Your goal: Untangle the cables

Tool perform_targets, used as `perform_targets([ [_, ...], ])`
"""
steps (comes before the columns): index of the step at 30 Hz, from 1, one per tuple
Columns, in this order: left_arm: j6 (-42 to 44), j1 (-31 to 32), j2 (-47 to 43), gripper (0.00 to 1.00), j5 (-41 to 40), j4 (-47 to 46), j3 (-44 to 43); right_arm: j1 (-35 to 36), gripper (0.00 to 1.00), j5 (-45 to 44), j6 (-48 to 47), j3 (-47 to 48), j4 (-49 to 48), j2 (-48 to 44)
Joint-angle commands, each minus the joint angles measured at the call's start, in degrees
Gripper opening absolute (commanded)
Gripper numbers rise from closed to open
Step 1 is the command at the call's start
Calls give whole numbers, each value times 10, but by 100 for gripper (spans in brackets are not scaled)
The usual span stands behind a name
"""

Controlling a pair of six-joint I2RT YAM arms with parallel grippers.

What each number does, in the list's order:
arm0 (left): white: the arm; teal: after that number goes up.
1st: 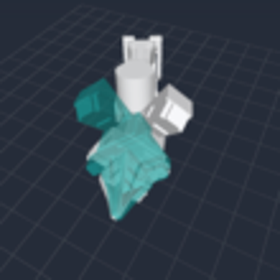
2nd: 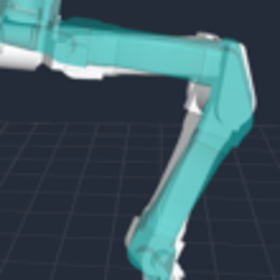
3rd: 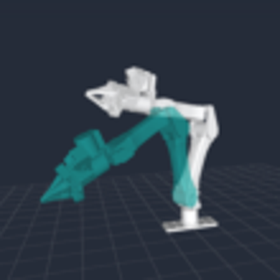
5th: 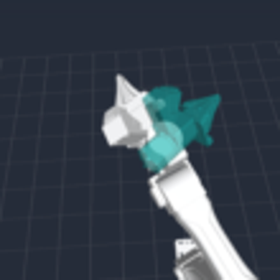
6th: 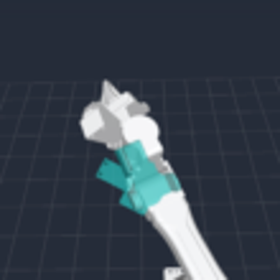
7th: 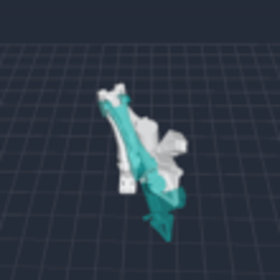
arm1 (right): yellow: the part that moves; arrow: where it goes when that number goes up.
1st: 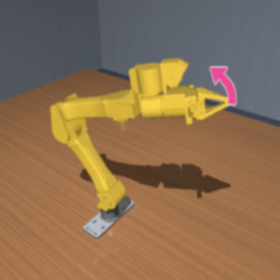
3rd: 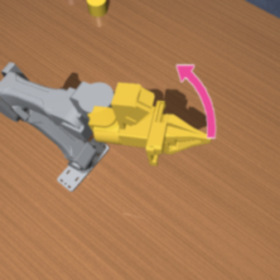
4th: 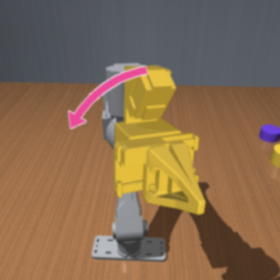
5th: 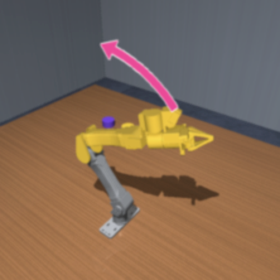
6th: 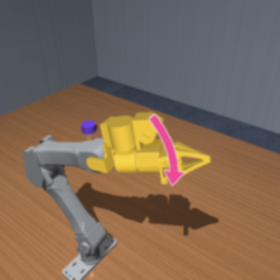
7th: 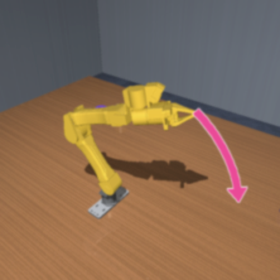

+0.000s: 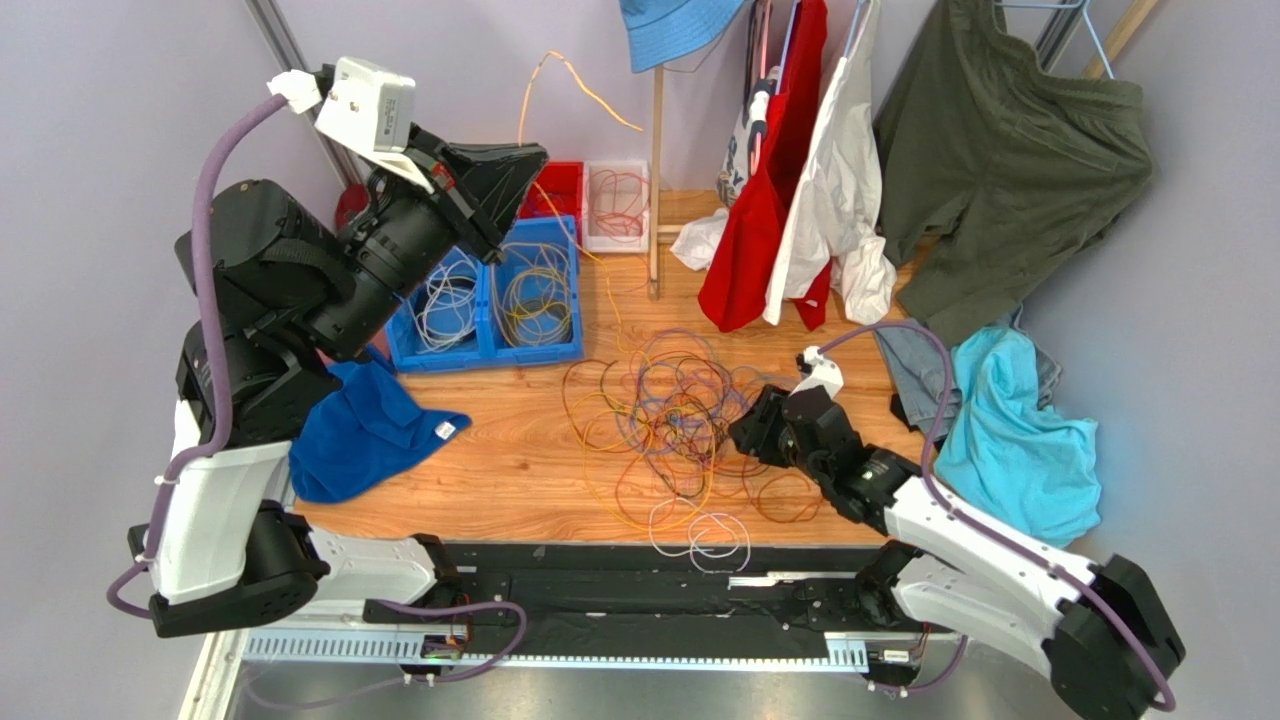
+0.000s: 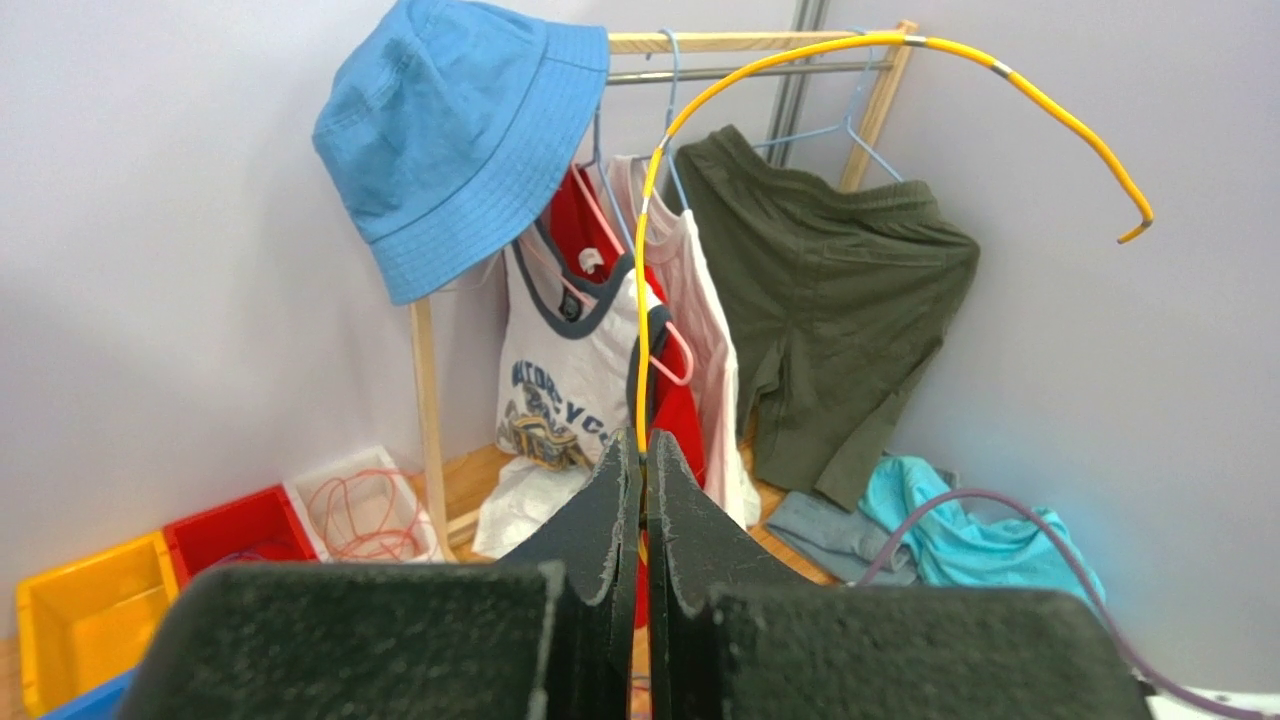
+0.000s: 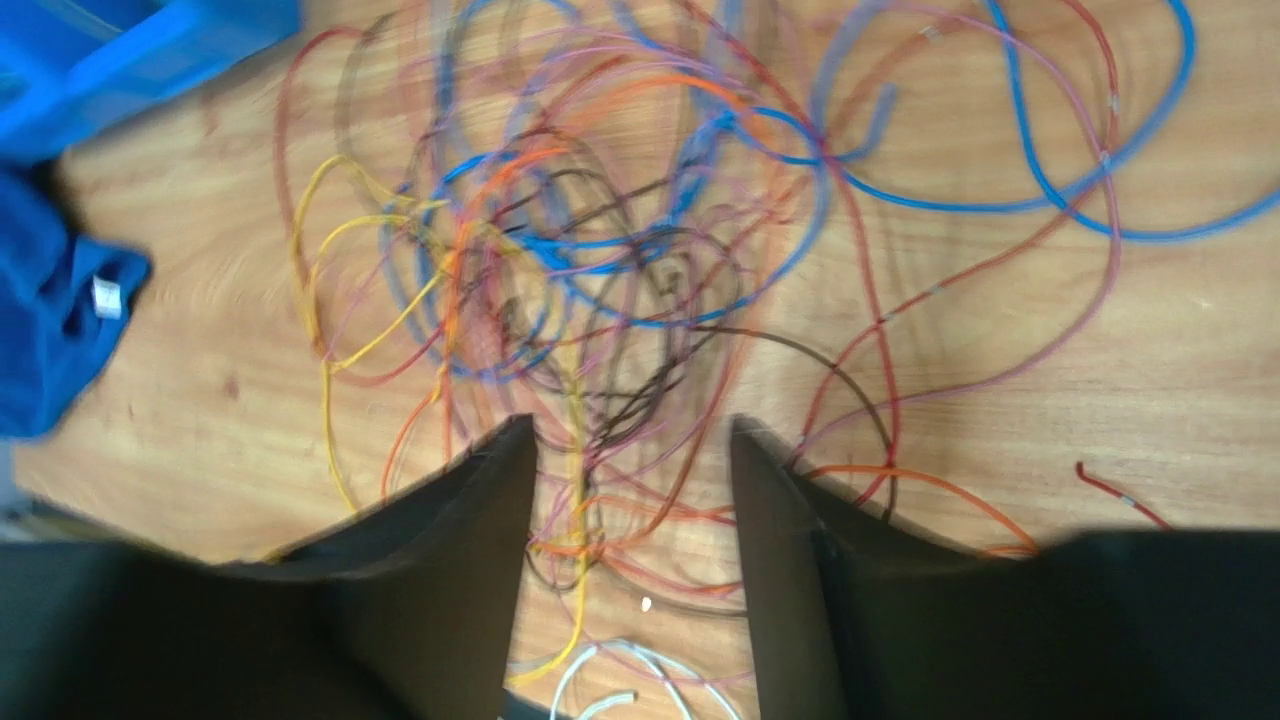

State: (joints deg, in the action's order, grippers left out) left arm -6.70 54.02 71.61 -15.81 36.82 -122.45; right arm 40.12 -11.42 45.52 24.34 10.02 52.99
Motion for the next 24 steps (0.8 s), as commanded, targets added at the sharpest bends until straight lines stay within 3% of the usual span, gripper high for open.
perform_targets([
  [1,30,3,24,0,-9,-5,-12,75,60,-80,-54,90,53,-93],
  [3,34,3,27,0,-14,-6,-15,94,69,-110,-85,137,98,-114],
  [7,32,3,39,0,-6,-6,-30,97,74,-109,-131,196,147,-145],
  [10,27,3,48,0,3,2,-43,97,75,-45,-177,197,113,-148],
  [15,19,3,53,0,25,4,-44,101,75,28,-216,202,59,-71],
  [24,10,3,52,0,50,16,-46,111,75,37,-258,161,-50,0],
])
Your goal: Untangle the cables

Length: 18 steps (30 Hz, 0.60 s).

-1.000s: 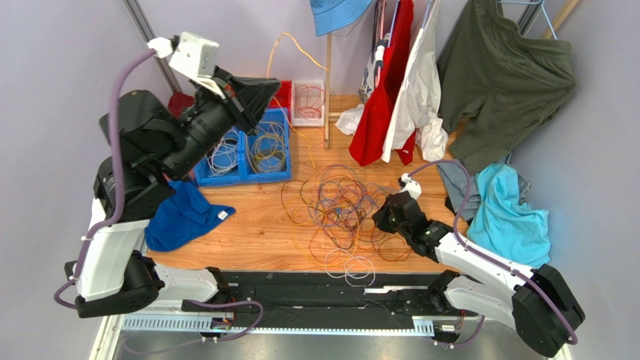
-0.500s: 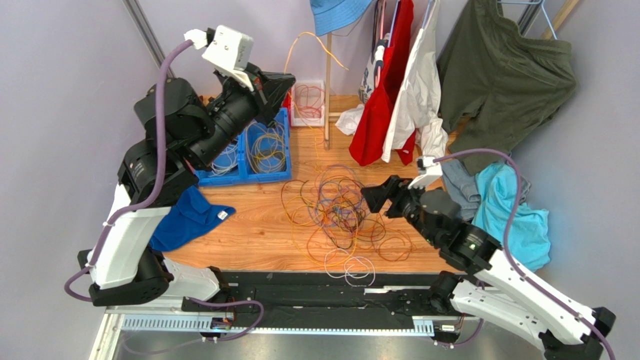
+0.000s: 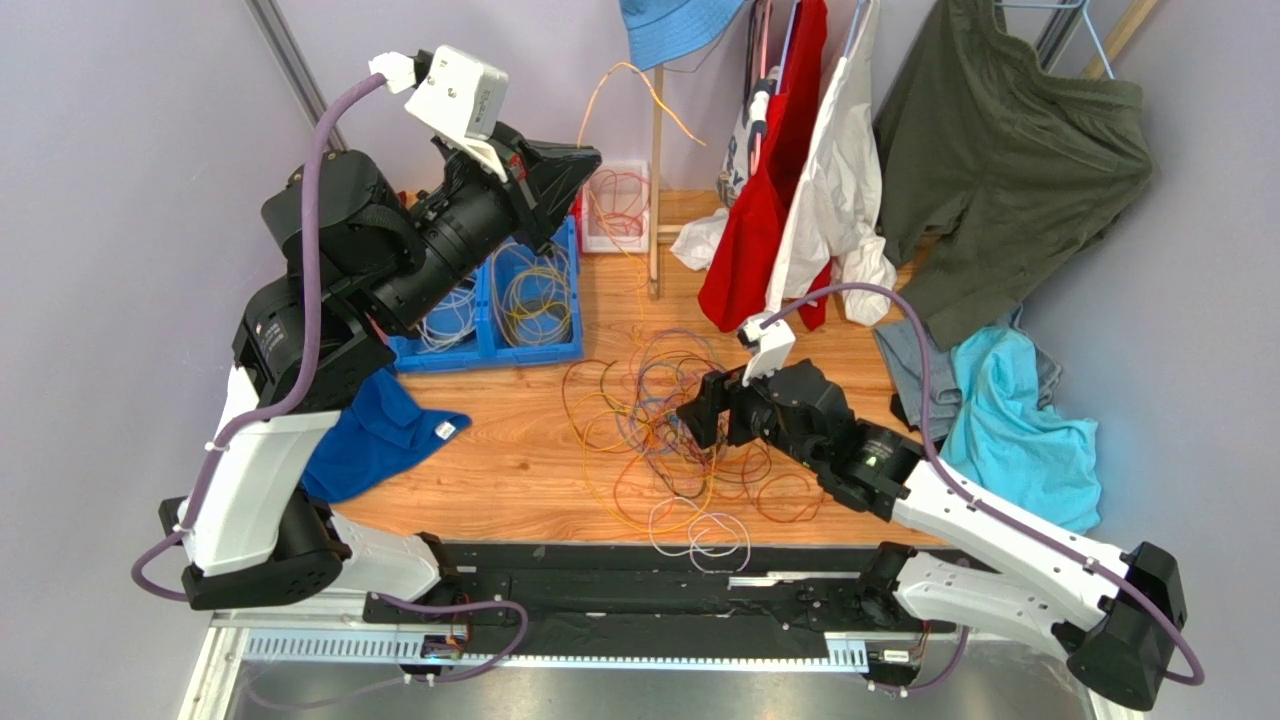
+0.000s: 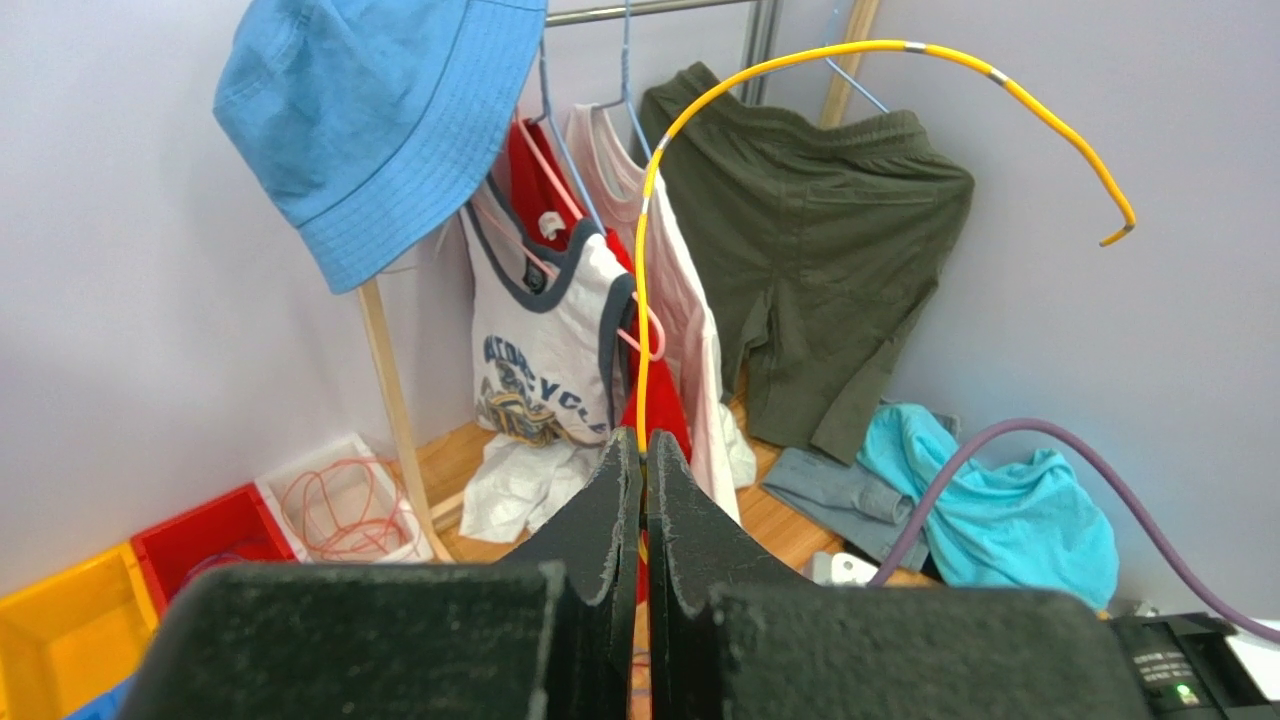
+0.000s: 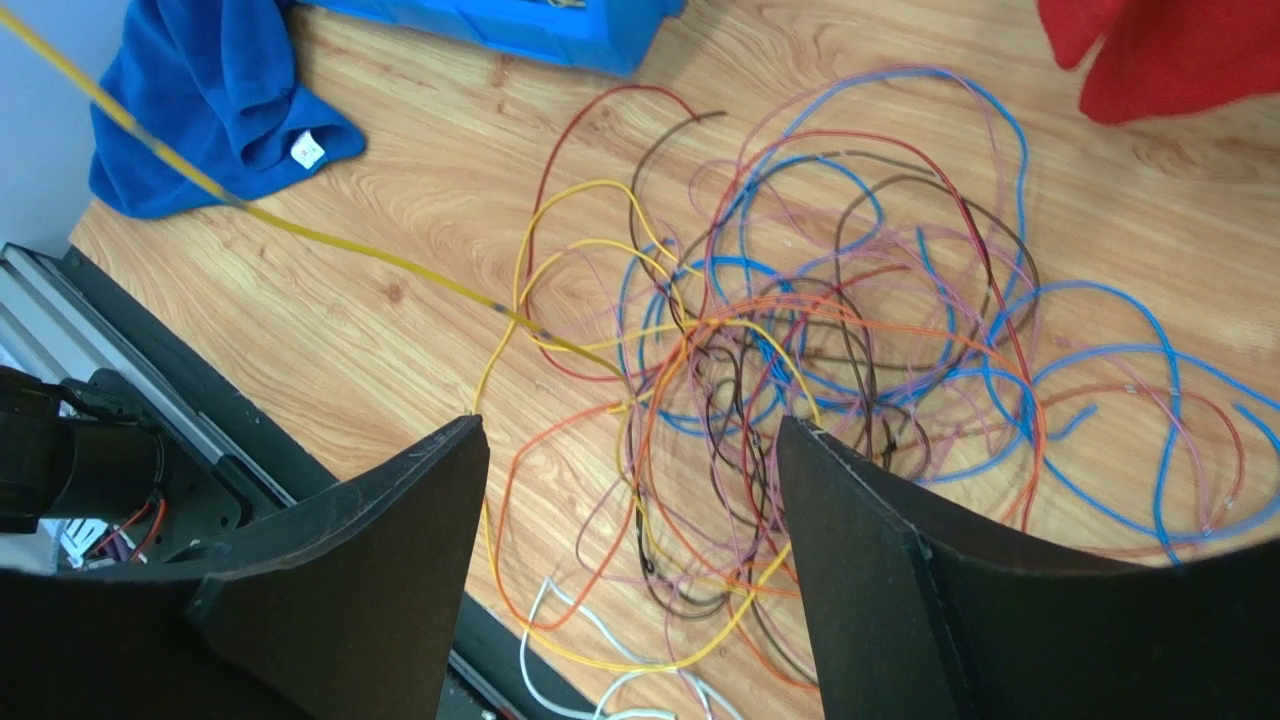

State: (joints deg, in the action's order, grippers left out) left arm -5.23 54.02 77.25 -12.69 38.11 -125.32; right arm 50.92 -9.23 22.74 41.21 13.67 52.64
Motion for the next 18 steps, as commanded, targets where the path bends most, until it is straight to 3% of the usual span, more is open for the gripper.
perform_targets([
  [1,-6,3,-4,0,21,3,-17,3,75,13,-29,-9,-98,13],
  [6,-11,3,-9,0,28,7,-12,3,72,10,-30,4,-121,60],
  [9,-13,3,-15,0,29,7,-3,3,61,1,-27,12,-132,89],
  [10,-14,3,-18,0,28,8,2,4,56,-3,-28,19,-147,98],
  [11,-14,3,-21,0,28,9,5,3,41,-9,-29,25,-146,107],
  [15,-15,3,-53,0,9,8,48,3,1,-26,-20,41,-138,88],
  [17,-31,2,-95,0,-16,-6,90,3,0,-36,-21,72,-100,63],
  [18,-39,3,-113,0,-26,-17,156,4,0,-38,-24,88,-88,55],
])
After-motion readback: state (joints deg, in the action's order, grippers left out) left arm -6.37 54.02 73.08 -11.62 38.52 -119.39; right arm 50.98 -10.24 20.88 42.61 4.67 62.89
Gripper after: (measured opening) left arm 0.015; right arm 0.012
